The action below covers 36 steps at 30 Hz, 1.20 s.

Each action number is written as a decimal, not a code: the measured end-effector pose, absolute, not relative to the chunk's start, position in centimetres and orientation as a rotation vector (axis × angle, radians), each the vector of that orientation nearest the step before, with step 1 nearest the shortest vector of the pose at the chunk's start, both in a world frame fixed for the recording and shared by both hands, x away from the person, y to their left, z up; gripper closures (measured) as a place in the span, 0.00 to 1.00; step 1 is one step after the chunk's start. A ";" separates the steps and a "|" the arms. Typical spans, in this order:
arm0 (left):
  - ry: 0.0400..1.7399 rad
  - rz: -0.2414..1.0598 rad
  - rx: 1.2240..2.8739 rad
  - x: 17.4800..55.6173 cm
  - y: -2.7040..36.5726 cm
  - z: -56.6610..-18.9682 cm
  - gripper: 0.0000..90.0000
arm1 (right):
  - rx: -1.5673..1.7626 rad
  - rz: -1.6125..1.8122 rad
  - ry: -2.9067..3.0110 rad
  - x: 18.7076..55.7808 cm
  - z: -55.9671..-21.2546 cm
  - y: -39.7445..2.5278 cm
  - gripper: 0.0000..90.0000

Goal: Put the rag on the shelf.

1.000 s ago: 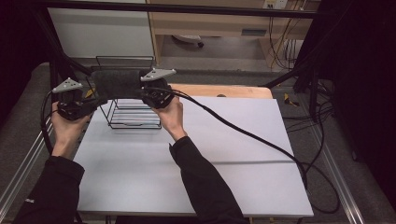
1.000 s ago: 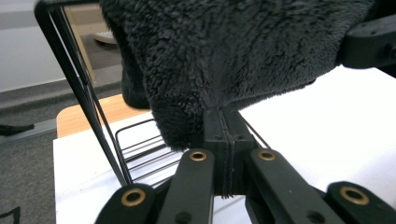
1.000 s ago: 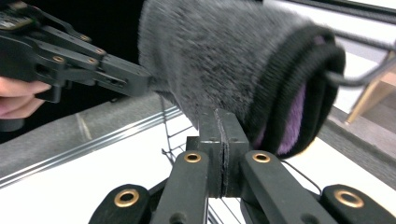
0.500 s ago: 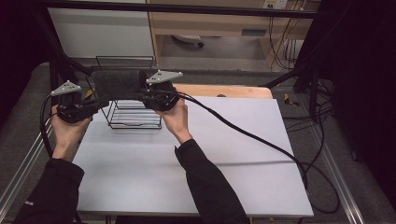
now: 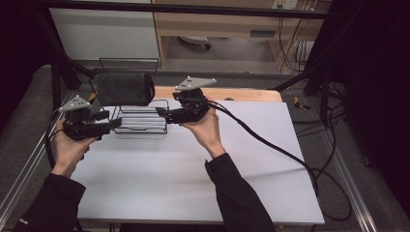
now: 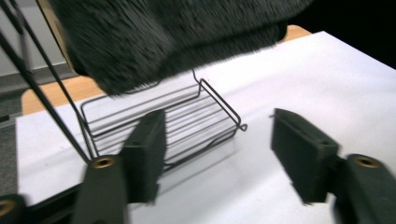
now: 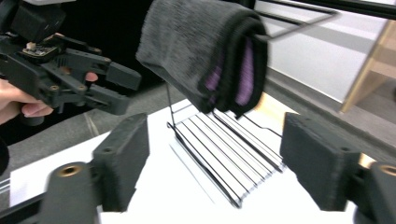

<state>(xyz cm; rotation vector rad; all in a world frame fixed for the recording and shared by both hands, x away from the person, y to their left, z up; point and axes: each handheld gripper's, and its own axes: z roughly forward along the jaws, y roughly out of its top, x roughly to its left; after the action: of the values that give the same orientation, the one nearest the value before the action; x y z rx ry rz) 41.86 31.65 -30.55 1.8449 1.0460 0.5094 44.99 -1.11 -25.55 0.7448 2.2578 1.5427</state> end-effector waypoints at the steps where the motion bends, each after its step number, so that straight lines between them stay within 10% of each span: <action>1: 1.045 0.501 1.848 41.8 31.5 -30.8 0.36 | 0.750 1.543 2.252 44.8 -25.6 -1.7 0.23; 36: 0.922 0.411 1.990 37.1 27.3 -40.5 0.14 | 1.054 1.508 2.304 39.6 -38.9 -20.5 0.00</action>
<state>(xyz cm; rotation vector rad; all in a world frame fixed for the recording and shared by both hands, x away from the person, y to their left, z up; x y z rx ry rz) 37.12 27.28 -40.48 1.9901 0.9219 0.4105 39.58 -20.52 -38.95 1.0544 2.3045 1.5078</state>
